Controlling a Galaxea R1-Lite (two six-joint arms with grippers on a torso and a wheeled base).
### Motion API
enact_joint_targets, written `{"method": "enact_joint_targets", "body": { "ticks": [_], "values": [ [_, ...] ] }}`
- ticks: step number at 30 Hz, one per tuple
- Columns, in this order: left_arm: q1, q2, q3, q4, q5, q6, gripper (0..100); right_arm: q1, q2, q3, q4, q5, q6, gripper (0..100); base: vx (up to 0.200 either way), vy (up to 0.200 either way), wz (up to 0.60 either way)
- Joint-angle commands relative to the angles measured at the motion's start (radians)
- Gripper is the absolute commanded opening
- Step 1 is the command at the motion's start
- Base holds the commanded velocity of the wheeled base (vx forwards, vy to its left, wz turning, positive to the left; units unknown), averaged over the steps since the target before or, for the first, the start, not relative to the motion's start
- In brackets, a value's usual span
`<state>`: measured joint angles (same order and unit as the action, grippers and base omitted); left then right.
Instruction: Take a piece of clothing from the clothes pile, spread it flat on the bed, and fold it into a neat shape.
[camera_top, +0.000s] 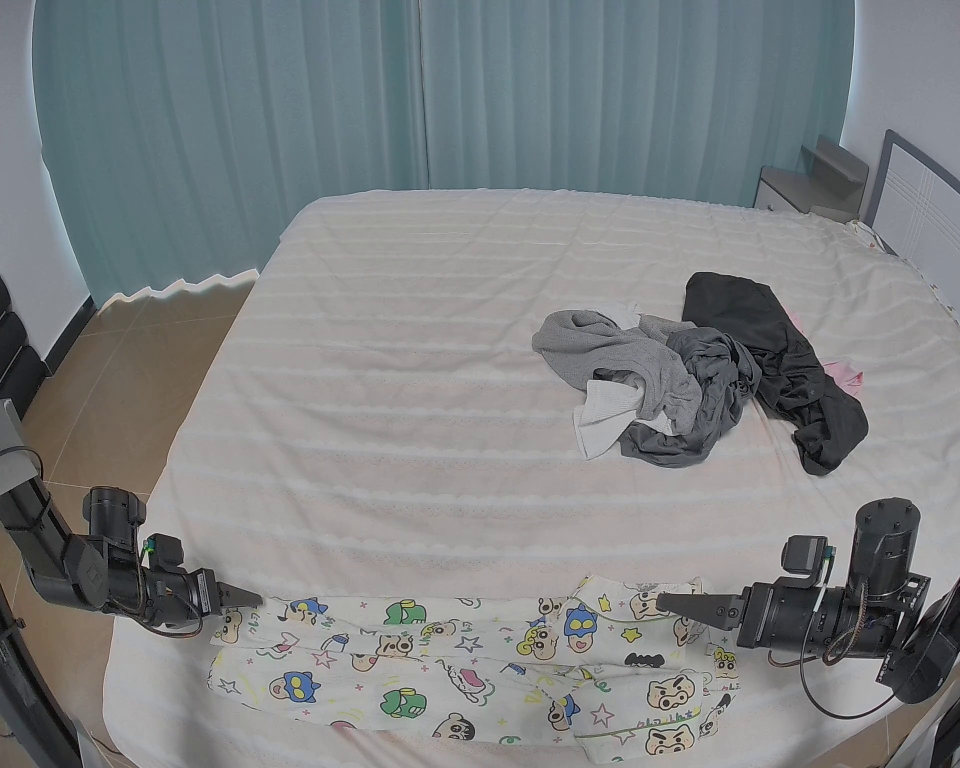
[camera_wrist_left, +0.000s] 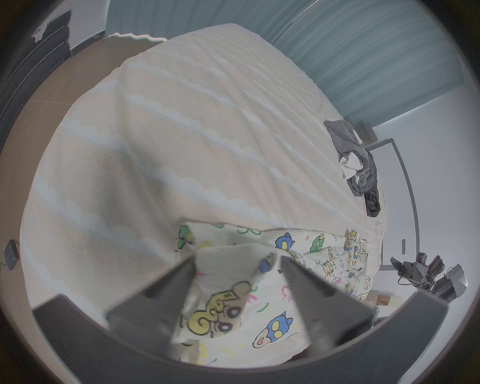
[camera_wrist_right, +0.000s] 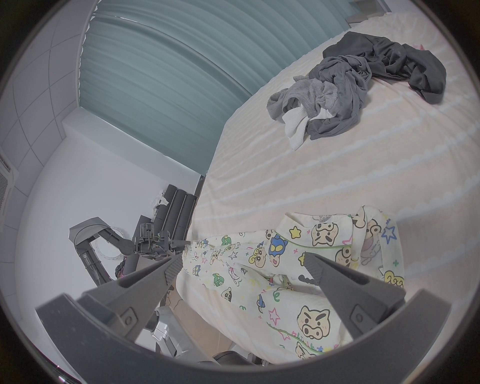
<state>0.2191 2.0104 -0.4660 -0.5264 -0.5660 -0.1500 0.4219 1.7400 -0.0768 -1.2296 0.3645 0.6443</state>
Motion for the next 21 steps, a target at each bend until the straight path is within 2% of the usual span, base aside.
{"method": "enact_joint_targets", "body": {
  "ticks": [1, 15, 21],
  "values": [
    [0.002, -0.01, 0.003, 0.0, 0.003, -0.002, 0, 0.001, 0.007, 0.002, 0.001, 0.002, 0.0, 100, 0.0, 0.0, 0.0],
    [0.005, -0.101, -0.008, -0.012, -0.005, 0.009, 0, 0.001, 0.006, 0.009, -0.001, 0.022, 0.0, 100, 0.0, 0.0, 0.0],
    [-0.007, -0.102, -0.008, -0.072, -0.028, 0.066, 0, 0.001, 0.006, 0.009, 0.001, 0.024, 0.0, 100, 0.0, 0.0, 0.0]
  ]
}}
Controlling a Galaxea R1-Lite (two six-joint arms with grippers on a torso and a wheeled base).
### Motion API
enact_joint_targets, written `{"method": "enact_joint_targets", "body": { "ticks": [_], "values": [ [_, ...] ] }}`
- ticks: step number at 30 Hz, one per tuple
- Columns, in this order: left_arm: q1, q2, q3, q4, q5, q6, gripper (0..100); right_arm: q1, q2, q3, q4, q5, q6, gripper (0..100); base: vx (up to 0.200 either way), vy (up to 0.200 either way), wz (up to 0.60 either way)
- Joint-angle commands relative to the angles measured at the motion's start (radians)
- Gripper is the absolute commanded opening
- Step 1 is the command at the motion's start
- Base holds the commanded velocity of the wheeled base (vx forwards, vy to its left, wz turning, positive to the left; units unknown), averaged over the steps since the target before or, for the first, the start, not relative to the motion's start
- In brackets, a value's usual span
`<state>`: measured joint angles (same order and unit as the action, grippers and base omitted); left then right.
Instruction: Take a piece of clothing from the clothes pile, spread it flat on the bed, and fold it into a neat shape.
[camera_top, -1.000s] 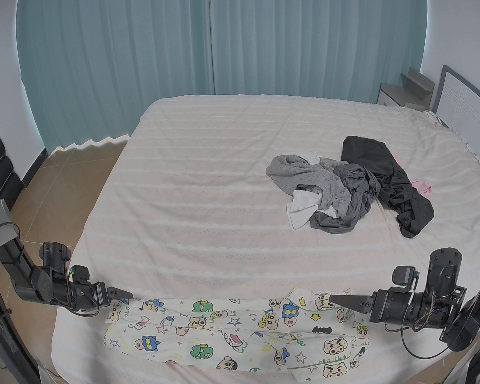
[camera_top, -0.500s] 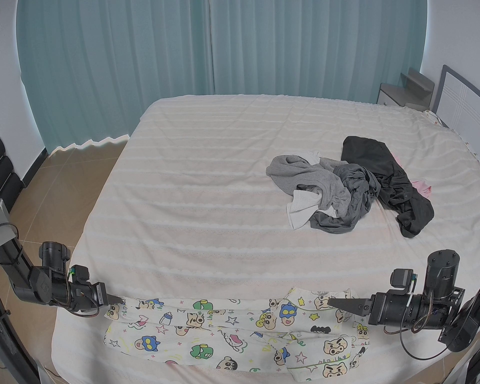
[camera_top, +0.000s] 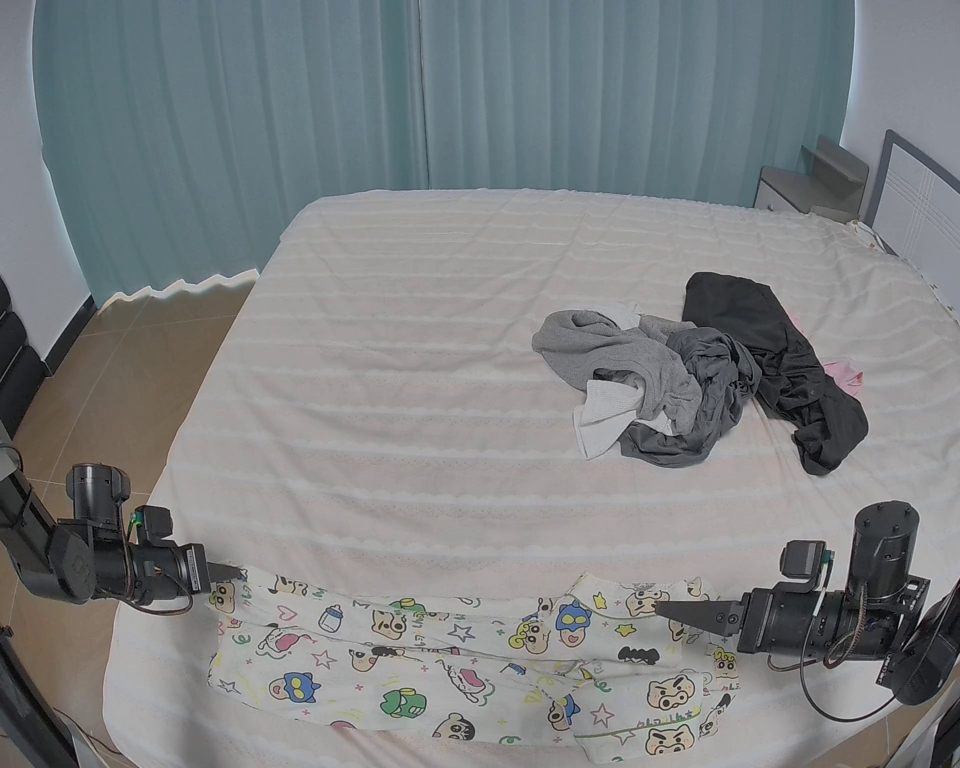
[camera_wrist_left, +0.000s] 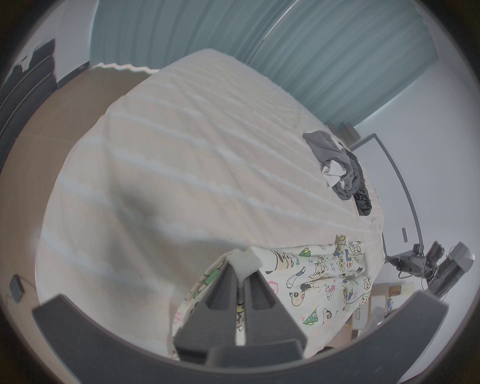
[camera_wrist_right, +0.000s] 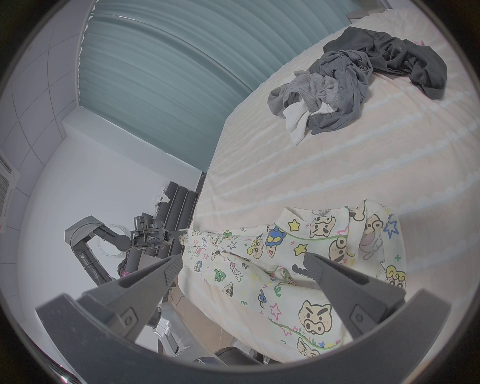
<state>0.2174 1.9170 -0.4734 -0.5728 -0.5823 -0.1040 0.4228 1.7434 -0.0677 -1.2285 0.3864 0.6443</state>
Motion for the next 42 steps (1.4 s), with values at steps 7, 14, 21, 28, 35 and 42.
{"method": "enact_joint_targets", "body": {
  "ticks": [7, 14, 21, 28, 35, 42],
  "values": [
    [-0.007, -0.006, 0.009, -0.124, -0.036, 0.027, 0, 0.001, 0.002, 0.002, 0.0, 0.014, 0.0, 100, 0.0, 0.0, 0.0],
    [-0.006, 0.007, 0.027, -0.128, -0.034, 0.035, 0, 0.001, 0.002, 0.008, 0.0, 0.016, 0.0, 100, 0.0, 0.0, 0.0],
    [0.008, 0.027, 0.047, -0.124, -0.031, 0.041, 0, 0.002, 0.002, 0.012, 0.0, 0.017, 0.0, 100, 0.0, 0.0, 0.0],
    [0.057, 0.086, 0.099, -0.125, -0.03, 0.162, 0, 0.002, 0.021, 0.02, 0.0, 0.049, 0.0, 100, 0.0, 0.0, 0.0],
    [0.072, 0.094, 0.156, -0.127, -0.03, 0.202, 100, -0.001, 0.084, 0.012, -0.003, 0.054, 0.002, 100, 0.0, 0.0, 0.0],
    [0.118, 0.033, 0.167, -0.128, -0.036, 0.248, 100, -0.006, 0.087, -0.078, -0.011, 0.052, 0.064, 100, 0.0, 0.0, 0.0]
  ]
}}
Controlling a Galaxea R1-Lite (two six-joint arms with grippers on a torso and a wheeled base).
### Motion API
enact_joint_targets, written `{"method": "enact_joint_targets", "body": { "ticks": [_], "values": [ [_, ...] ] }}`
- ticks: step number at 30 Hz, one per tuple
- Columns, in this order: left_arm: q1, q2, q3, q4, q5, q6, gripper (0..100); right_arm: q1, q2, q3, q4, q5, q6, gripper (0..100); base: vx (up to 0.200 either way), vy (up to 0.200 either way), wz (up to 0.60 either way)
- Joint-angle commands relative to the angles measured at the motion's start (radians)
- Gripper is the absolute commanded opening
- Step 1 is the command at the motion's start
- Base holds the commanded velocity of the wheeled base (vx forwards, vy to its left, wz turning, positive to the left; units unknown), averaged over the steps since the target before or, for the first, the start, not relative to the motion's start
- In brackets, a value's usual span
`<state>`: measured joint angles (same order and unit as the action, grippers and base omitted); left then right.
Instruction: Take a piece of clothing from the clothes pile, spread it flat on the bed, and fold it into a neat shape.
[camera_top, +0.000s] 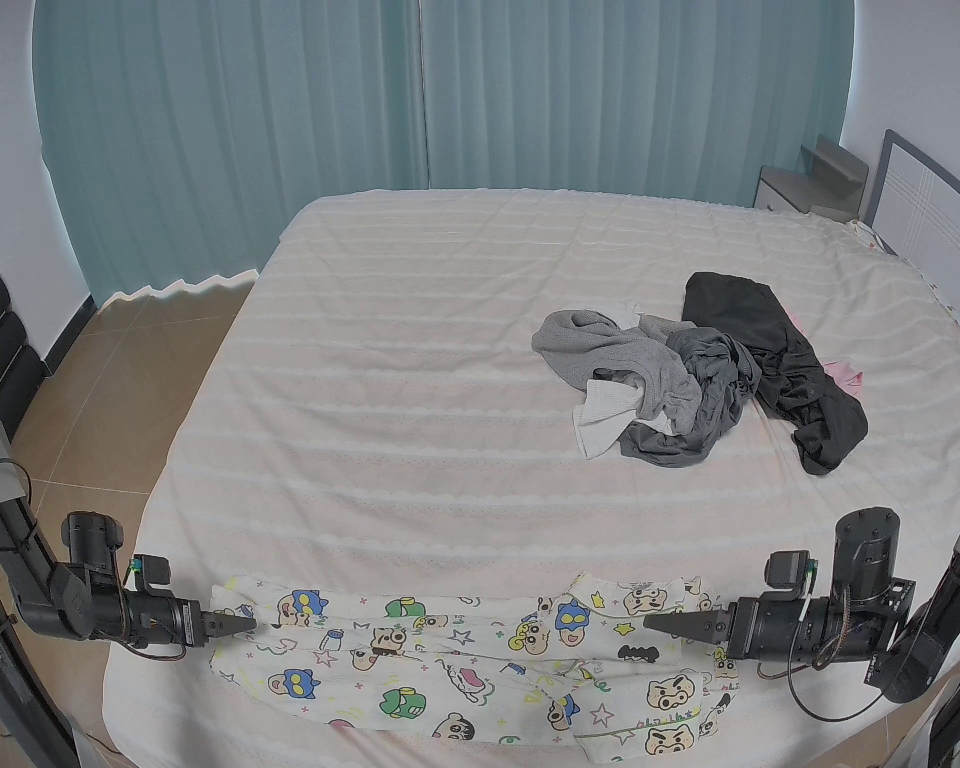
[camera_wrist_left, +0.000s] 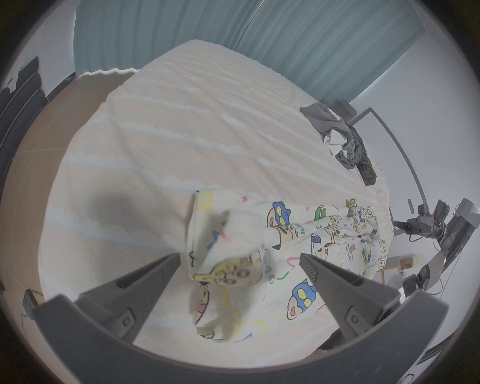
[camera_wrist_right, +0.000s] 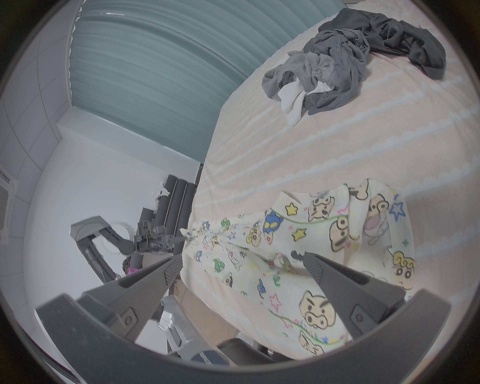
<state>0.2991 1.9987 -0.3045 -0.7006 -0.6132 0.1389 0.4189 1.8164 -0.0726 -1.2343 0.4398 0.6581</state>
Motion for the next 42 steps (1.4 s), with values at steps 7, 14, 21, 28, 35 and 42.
{"method": "enact_joint_targets", "body": {
  "ticks": [7, 14, 21, 28, 35, 42],
  "values": [
    [-0.008, -0.199, -0.091, 0.015, -0.003, -0.216, 100, 0.037, 0.152, -0.214, 0.006, -0.01, 0.12, 100, 0.0, 0.0, 0.0],
    [-0.129, -0.204, -0.125, 0.081, 0.004, -0.306, 100, 0.06, 0.327, -0.256, -0.004, -0.016, 0.118, 100, 0.0, 0.0, 0.0],
    [-0.236, -0.055, -0.107, 0.086, 0.136, -0.295, 100, 0.044, 0.36, -0.24, 0.002, -0.016, 0.117, 100, 0.0, 0.0, 0.0],
    [-0.236, 0.026, -0.087, 0.089, 0.193, -0.297, 100, 0.035, 0.37, -0.207, 0.006, -0.018, 0.115, 100, 0.0, 0.0, 0.0],
    [-0.233, 0.057, -0.061, 0.084, 0.26, -0.291, 100, 0.031, 0.368, -0.161, -0.004, -0.038, 0.09, 100, 0.0, 0.0, 0.0],
    [-0.198, -0.046, -0.044, 0.084, 0.254, -0.295, 100, 0.032, 0.294, -0.084, -0.082, -0.058, 0.092, 100, 0.0, 0.0, 0.0]
  ]
}}
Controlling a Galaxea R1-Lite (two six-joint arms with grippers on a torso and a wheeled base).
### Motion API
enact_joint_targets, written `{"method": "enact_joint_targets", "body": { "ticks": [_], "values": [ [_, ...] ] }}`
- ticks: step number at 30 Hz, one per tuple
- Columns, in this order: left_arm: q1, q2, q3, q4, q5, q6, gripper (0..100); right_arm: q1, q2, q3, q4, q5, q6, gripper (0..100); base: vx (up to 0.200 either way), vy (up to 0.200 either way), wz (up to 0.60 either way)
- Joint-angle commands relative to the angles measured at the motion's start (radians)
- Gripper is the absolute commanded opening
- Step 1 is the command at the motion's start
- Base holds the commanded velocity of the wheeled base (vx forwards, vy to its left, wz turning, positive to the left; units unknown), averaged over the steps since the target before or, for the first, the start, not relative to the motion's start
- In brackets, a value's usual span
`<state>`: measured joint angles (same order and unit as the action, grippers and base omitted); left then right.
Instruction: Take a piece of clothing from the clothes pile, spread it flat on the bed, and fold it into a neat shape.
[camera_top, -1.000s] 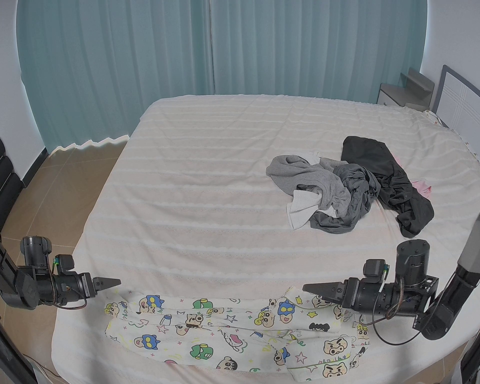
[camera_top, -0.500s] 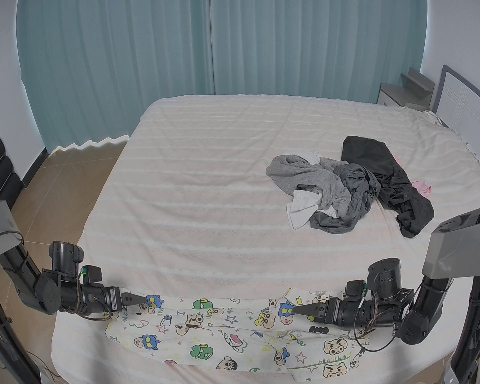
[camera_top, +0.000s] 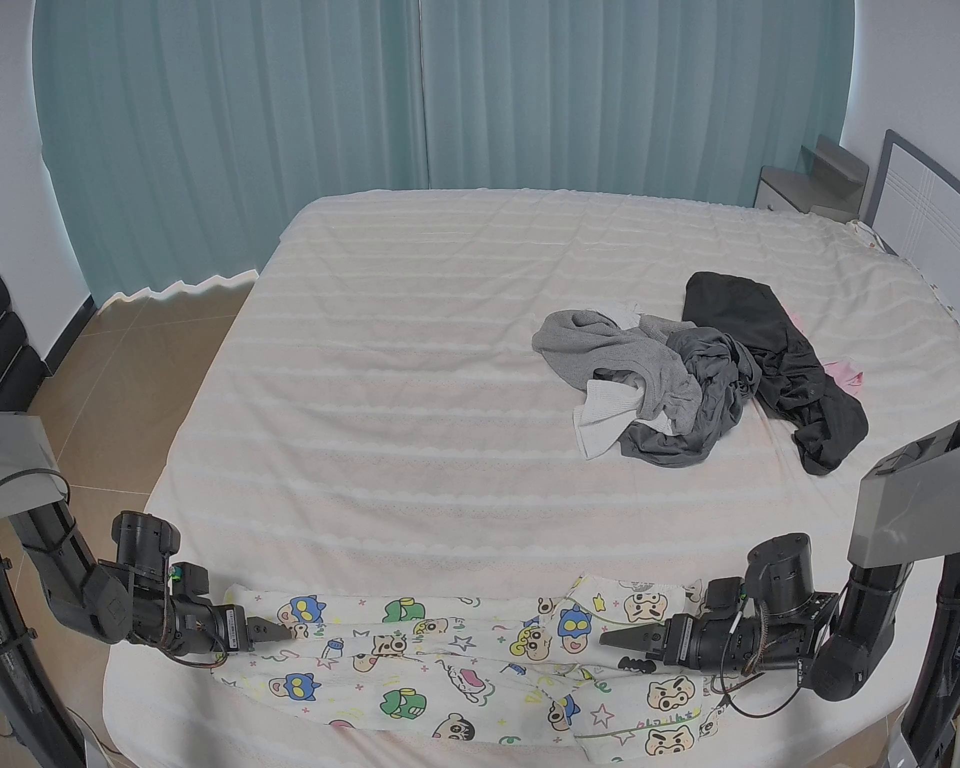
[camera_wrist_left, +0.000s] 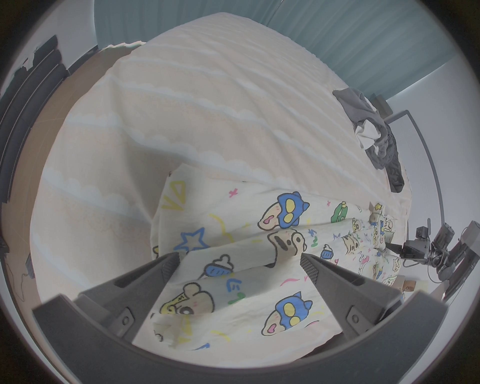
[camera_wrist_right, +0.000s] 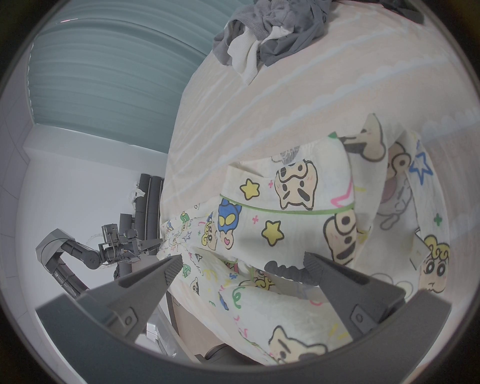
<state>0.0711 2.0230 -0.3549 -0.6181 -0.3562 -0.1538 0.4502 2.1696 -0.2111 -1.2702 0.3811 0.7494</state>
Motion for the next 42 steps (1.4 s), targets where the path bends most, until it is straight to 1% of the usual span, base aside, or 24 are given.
{"method": "enact_joint_targets", "body": {
  "ticks": [1, 8, 9, 10, 12, 13, 14, 15, 17, 21, 26, 32, 38, 42],
  "values": [
    [0.039, -0.086, 0.005, 0.001, -0.004, -0.004, 100, 0.001, -0.071, 0.067, -0.061, 0.001, 0.001, 100, 0.0, 0.0, 0.0],
    [0.111, -0.171, -0.006, 0.006, -0.01, 0.002, 100, -0.015, -0.172, 0.185, -0.166, -0.002, 0.004, 100, 0.0, 0.0, 0.0],
    [0.125, -0.187, -0.007, 0.006, -0.01, 0.013, 100, -0.03, -0.2, 0.211, -0.193, -0.004, 0.004, 100, 0.0, 0.0, 0.0],
    [0.131, -0.188, -0.007, 0.009, -0.01, 0.028, 100, -0.039, -0.218, 0.211, -0.195, -0.01, 0.007, 100, 0.0, 0.0, 0.0],
    [0.148, -0.182, -0.004, 0.028, -0.012, 0.097, 100, -0.061, -0.246, 0.211, -0.19, -0.042, 0.007, 100, 0.0, 0.0, 0.0],
    [0.154, -0.182, -0.004, 0.037, -0.014, 0.117, 100, -0.065, -0.252, 0.211, -0.19, -0.05, 0.007, 100, 0.0, 0.0, 0.0],
    [0.177, -0.181, -0.004, 0.069, -0.017, 0.189, 100, -0.073, -0.277, 0.211, -0.19, -0.073, 0.008, 100, 0.0, 0.0, 0.0],
    [0.182, -0.175, -0.006, 0.087, -0.021, 0.223, 100, -0.074, -0.297, 0.211, -0.189, -0.08, 0.008, 100, 0.0, 0.0, 0.0],
    [0.184, -0.156, -0.007, 0.104, -0.035, 0.247, 100, -0.074, -0.333, 0.211, -0.184, -0.085, 0.011, 100, 0.0, 0.0, 0.0],
    [0.173, -0.082, -0.009, 0.1, -0.043, 0.257, 100, -0.074, -0.427, 0.211, -0.144, -0.085, 0.013, 100, 0.0, 0.0, 0.0],
    [0.165, 0.04, -0.024, 0.086, -0.046, 0.323, 100, -0.074, -0.54, 0.211, -0.074, -0.08, 0.008, 100, 0.0, 0.0, 0.0],
    [0.11, 0.082, -0.024, 0.055, -0.063, 0.316, 100, -0.059, -0.611, 0.211, -0.031, -0.079, 0.007, 100, 0.0, 0.0, 0.0],
    [0.061, 0.097, -0.035, 0.052, -0.069, 0.309, 100, -0.05, -0.611, 0.211, -0.028, -0.079, 0.007, 100, 0.0, 0.0, 0.0],
    [0.038, 0.097, -0.053, 0.047, -0.067, 0.246, 100, -0.031, -0.613, 0.211, -0.028, -0.08, 0.007, 100, 0.0, 0.0, 0.0]
  ]
}}
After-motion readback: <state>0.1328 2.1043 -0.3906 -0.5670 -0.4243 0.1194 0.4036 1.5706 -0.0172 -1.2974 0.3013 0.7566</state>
